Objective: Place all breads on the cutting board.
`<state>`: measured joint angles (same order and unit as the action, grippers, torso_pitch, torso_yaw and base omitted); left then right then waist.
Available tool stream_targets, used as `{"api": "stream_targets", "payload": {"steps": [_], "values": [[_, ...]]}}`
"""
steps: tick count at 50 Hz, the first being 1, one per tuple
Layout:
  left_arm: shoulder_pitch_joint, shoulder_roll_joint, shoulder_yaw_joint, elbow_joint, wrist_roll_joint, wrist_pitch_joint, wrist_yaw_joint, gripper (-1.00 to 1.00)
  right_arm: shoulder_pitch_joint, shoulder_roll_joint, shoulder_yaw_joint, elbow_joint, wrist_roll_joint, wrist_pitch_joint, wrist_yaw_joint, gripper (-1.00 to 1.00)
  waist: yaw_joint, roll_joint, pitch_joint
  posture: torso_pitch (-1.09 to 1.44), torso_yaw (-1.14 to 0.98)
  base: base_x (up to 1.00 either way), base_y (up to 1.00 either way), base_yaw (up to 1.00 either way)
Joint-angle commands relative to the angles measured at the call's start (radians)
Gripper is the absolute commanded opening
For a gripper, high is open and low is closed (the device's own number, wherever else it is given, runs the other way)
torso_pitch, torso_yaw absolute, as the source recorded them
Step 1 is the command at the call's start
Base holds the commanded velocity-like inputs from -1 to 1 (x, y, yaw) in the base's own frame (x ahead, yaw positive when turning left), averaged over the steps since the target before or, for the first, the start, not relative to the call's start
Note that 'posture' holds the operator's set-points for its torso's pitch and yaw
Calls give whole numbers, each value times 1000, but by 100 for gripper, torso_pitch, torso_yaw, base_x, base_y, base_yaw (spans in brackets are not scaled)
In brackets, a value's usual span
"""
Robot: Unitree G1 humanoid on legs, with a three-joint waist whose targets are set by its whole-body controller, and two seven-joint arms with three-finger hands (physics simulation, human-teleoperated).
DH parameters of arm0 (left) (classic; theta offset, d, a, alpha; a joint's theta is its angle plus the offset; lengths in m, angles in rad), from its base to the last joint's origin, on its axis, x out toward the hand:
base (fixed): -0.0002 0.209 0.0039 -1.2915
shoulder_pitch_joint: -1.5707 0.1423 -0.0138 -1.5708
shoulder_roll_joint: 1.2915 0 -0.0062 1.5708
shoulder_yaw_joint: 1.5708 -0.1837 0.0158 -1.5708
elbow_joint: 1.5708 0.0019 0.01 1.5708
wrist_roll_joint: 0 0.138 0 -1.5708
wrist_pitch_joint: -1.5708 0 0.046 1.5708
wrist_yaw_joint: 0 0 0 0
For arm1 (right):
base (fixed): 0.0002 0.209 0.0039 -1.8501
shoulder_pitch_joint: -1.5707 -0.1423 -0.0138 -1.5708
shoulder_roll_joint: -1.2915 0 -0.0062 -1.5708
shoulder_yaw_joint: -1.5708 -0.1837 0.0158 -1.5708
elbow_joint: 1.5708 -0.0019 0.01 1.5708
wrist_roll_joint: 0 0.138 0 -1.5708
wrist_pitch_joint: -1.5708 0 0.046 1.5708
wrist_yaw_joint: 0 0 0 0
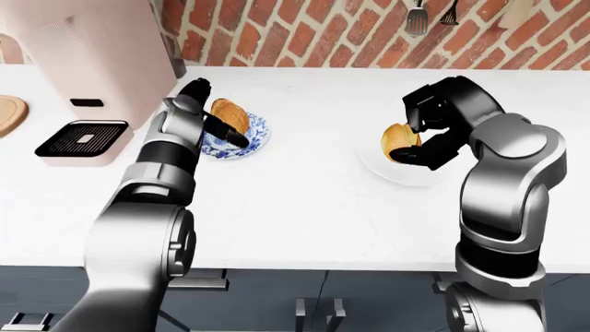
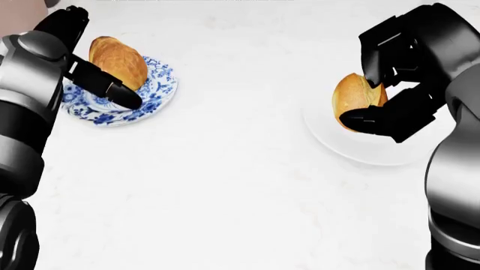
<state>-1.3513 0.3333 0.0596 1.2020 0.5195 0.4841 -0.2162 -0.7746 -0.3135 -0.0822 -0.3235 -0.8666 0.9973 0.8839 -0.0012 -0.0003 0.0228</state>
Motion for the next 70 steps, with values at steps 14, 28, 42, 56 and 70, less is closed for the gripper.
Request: {"api": "stream_targets", "payload": {"steps": [14, 28, 42, 56, 70], "values": [[-45, 8, -5, -40, 6, -25, 13, 77, -22, -7, -6, -27, -2, -21, -23, -100, 0, -1, -32, 0, 0, 0, 0, 0], [-32, -4, -16, -31, 29, -44, 33, 47, -15, -3, -7, -18, 8, -33, -37, -100, 0, -1, -33, 0, 0, 0, 0, 0], [-17, -17, -20, -18, 59, -79, 87, 22, -2, 1, -5, -18, 12, -37, -46, -100, 0, 0, -36, 0, 0, 0, 0, 0], [-18, -19, -14, -9, 59, -104, 133, -4, 11, 5, -5, -17, 21, -44, -60, -100, -1, 1, -38, 0, 0, 0, 0, 0], [-48, 7, 8, -39, 20, -109, 133, -46, 6, -2, -5, -22, 19, -37, -51, -100, -2, 1, -35, 0, 0, 0, 0, 0]]}}
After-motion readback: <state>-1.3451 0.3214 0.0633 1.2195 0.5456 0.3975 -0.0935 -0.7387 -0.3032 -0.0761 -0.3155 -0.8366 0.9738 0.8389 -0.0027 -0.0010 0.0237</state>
